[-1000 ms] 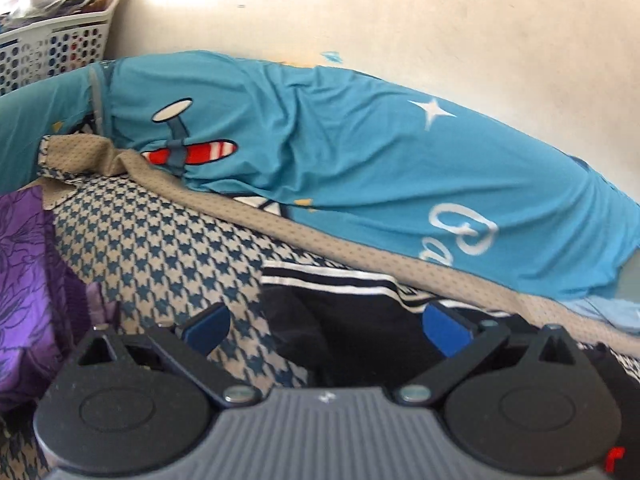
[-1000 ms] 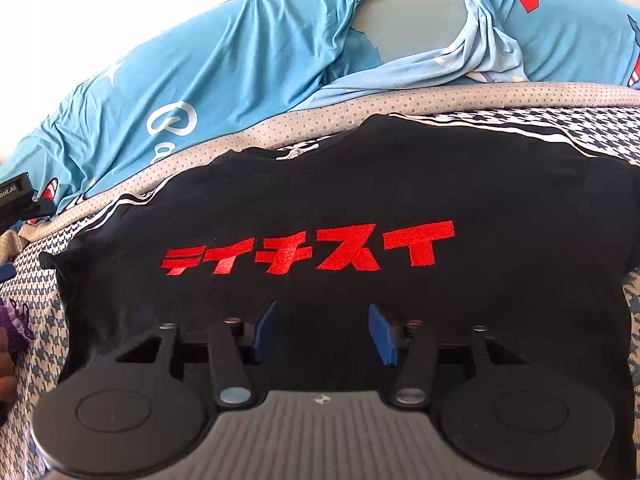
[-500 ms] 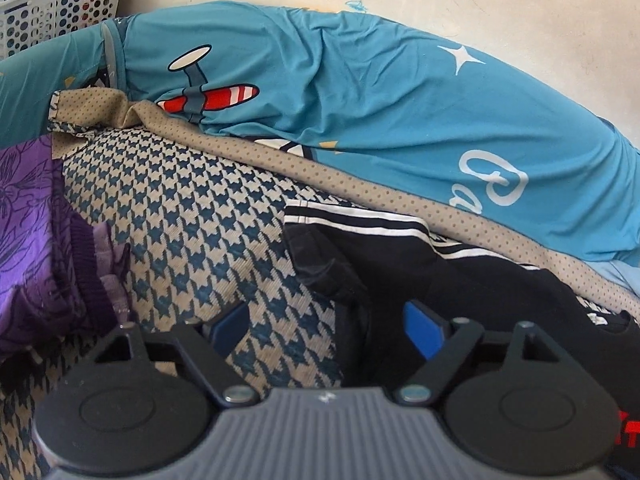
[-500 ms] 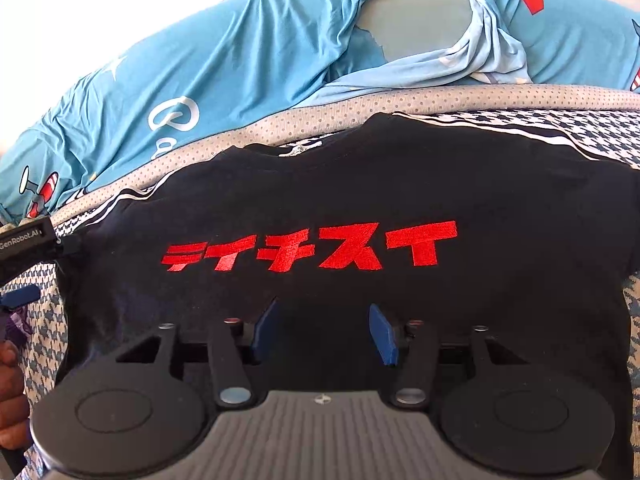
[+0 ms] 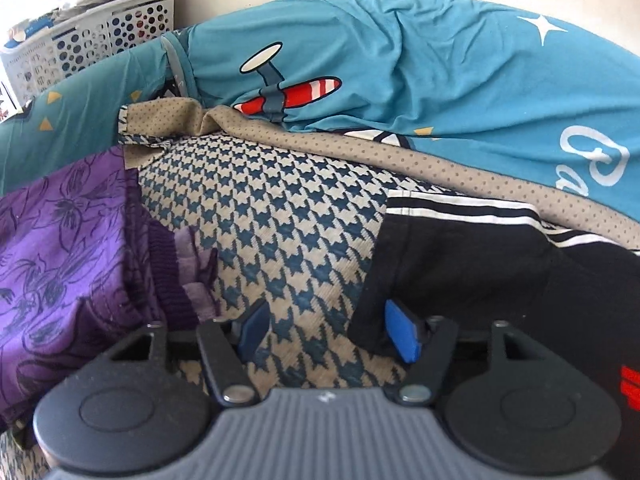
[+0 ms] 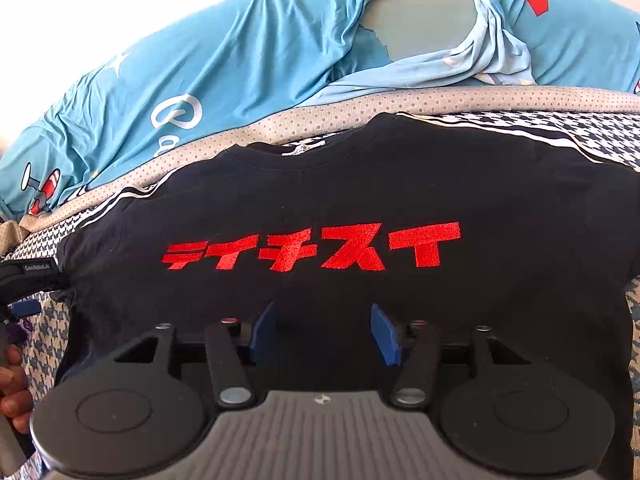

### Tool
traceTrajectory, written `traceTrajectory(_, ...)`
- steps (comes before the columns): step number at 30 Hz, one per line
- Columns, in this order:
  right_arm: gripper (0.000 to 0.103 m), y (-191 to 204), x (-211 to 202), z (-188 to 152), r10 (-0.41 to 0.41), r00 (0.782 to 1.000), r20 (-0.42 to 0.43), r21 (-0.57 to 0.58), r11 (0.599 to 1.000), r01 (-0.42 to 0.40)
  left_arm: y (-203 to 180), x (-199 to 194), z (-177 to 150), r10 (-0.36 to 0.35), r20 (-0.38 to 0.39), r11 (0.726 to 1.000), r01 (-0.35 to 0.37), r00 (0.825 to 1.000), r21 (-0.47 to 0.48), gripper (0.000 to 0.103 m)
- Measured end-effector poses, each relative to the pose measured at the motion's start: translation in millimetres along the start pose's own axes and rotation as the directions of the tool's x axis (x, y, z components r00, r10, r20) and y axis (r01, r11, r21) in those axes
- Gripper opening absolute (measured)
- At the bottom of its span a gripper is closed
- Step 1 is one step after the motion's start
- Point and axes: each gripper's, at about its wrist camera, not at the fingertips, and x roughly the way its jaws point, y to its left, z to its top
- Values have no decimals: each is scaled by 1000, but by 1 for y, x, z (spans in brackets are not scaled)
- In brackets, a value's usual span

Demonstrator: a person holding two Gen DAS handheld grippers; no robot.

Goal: Fold clothes

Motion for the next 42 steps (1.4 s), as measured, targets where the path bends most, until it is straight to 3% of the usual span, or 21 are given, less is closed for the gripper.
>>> traceTrajectory(4, 53, -3, 1, 3, 12, 1000, -6, 23, 1000, -12, 0, 5, 3, 21, -2, 1000, -21, 1000, 7, 70)
traceTrajectory(7, 53, -6, 0, 4, 13, 1000, -6, 37, 999, -13, -4, 6, 3, 94, 39, 995, -95, 995, 37, 71)
traceTrajectory(9, 53, -7, -1, 5, 12, 1000, -6, 41, 999, -12, -1, 9, 6, 136, 25, 990, -137, 990, 30, 67)
traceTrajectory(17, 53, -7, -2, 6, 15, 1000, -4, 47, 999, -15, -3, -14, 15, 9, 63, 1000, -11, 998, 27, 77)
traceTrajectory(22, 53, -5, -3, 6, 20, 1000, -7, 39, 999, -19, -7, -24, 12, -144, -10, 988, 145, 989, 59, 77)
traceTrajectory(29, 53, -5, -14, 7, 23, 1000, 14, 41, 999, -24, -22, -37, -16, -220, -67, 954, 229, 973, 193, 77)
traceTrajectory(32, 53, -6, -19, 7, 17, 1000, 24, 50, 999, -18, -25, -36, -26, -190, -88, 945, 207, 978, 253, 80)
traceTrajectory(36, 53, -8, -22, 7, 5, 999, 31, 56, 998, -7, -18, -30, -31, -136, -76, 947, 152, 988, 284, 97)
traceTrajectory(42, 53, -18, -22, 12, -5, 999, 44, 75, 997, 1, -3, -28, -27, -95, -85, 962, 114, 992, 249, 98)
